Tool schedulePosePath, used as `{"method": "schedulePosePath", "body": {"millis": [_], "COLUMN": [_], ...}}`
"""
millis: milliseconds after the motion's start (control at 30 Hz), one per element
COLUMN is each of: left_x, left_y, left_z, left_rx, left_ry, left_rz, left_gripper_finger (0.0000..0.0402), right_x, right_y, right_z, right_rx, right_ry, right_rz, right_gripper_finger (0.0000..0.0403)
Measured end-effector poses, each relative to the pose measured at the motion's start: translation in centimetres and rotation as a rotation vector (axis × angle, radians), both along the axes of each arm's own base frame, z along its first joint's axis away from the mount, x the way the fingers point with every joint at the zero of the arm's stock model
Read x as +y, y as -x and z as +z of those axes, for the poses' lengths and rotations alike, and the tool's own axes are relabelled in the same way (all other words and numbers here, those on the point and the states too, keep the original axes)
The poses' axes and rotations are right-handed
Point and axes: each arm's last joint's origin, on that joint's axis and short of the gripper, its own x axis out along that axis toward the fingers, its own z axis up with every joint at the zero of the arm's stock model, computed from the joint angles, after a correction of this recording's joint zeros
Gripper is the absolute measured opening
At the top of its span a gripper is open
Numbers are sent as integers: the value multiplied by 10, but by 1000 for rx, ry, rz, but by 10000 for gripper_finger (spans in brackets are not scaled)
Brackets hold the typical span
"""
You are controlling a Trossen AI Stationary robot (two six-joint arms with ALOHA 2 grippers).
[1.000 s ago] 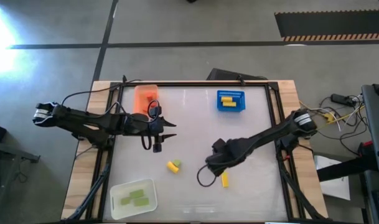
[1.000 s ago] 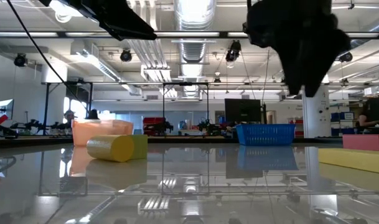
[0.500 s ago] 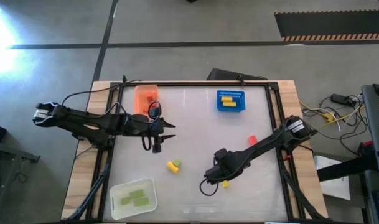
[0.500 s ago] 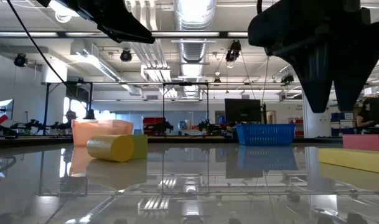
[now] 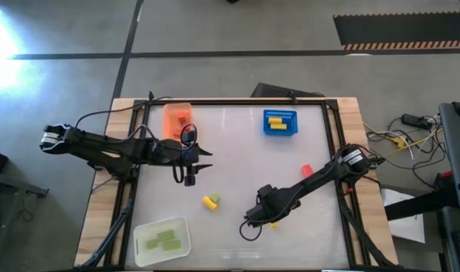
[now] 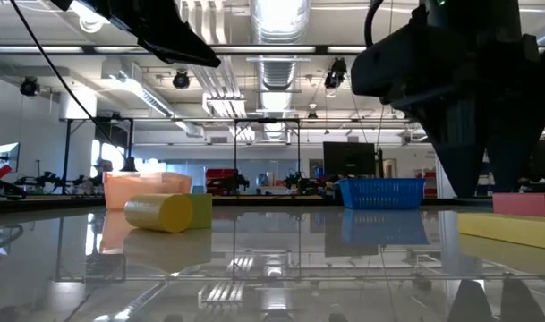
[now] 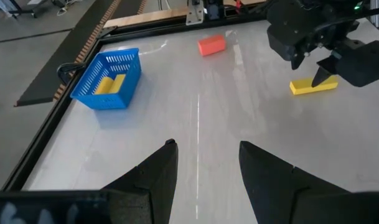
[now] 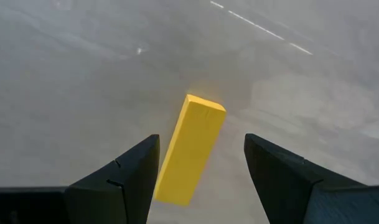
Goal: Sort & place blocks by color
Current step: Put the yellow wooden block into the blue basket
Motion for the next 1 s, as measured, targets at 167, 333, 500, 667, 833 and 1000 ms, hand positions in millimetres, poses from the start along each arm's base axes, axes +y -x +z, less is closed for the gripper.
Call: {"method": "schedulePosePath", "body": {"millis": [167,333,500,667,833,1000], "left_x": [0,0,0,0,0,0], "left_y": [0,0,0,1,1,1], "left_z": [0,0,0,-2,-2,-2], "left_rx": [0,0,4,25,25,24], "left_ry": [1,1,0,-2,-2,-2], "left_rz": [0,0,0,0,1,1], "left_gripper_finger": [154,154,154,154,154,154], "right_x": [0,-1,-2,-1,2,4], "right_y": [0,1,2,2,-4,-5], "right_z": [0,-3,-4,-4,-13,-30], "right_rx": [-2,5,13,6,-16,51], "right_ry": [7,12,16,12,-8,-26], "right_rz": [-7,-21,-24,-26,-30,3], "right_gripper_finger": [224,224,224,224,224,224]}}
